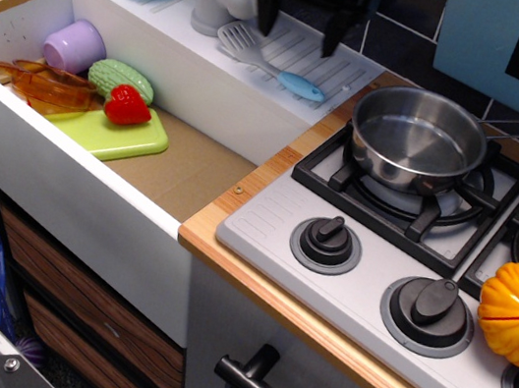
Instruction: Put spatula in pan
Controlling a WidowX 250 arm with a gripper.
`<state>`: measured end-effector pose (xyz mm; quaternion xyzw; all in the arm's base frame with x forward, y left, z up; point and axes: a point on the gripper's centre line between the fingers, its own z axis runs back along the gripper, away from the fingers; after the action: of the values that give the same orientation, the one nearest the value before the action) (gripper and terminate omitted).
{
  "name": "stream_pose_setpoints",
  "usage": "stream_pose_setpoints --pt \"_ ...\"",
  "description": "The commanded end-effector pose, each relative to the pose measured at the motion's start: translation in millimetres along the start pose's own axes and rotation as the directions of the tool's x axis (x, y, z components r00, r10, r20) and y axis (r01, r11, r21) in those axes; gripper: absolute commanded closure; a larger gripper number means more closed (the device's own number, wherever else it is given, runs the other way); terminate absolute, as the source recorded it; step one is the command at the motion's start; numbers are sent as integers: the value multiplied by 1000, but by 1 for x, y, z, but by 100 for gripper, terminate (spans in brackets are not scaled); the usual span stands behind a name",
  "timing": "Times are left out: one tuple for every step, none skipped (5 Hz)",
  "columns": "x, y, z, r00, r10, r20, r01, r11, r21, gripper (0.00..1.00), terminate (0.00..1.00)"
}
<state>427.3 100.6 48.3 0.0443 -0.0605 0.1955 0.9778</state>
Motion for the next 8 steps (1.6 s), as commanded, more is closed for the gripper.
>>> stream_pose_setpoints --pt "11 -5 20 994 48 95 -46 999 -14 0 0" --pt "0 -4 14 991 75 110 -74 997 -16 0 0" --pt "-5 -9 11 990 93 103 -90 995 -29 0 0" --pt "-9 -14 5 988 115 103 -113 993 -28 0 0" --pt "-11 -11 -1 989 112 99 -108 993 -41 0 0" --pt "-20 -10 -7 986 156 60 -154 987 -41 100 0" --pt "-28 -2 -8 983 179 48 -177 984 -38 100 0" --pt "-42 11 4 977 209 46 -210 978 12 100 0"
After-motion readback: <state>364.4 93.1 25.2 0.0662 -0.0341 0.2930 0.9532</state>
